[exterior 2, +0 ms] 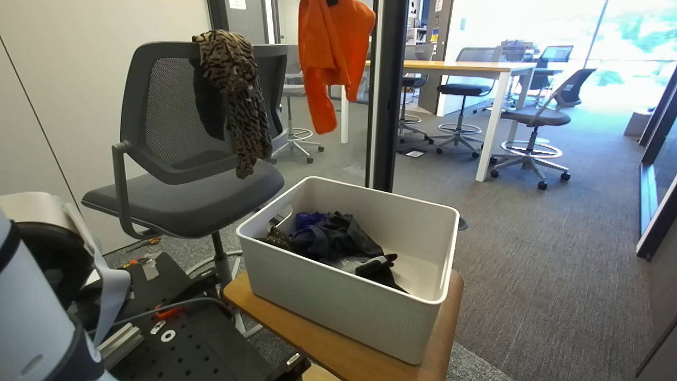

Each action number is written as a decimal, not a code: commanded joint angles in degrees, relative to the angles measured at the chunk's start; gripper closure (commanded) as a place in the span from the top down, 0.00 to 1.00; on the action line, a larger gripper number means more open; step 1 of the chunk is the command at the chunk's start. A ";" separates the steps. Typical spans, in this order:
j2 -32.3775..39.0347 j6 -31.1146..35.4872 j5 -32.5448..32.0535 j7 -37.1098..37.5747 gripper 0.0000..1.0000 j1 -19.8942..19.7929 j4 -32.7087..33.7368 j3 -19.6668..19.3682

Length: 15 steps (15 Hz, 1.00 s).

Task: Put the orange cloth on the chair in the white basket

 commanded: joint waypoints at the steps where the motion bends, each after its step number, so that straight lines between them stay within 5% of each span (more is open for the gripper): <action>1: -3.20 0.30 -2.11 2.58 0.10 -2.04 -5.61 -0.04; 15: 8.70 19.54 -1.51 4.37 0.10 -8.20 -18.03 -7.64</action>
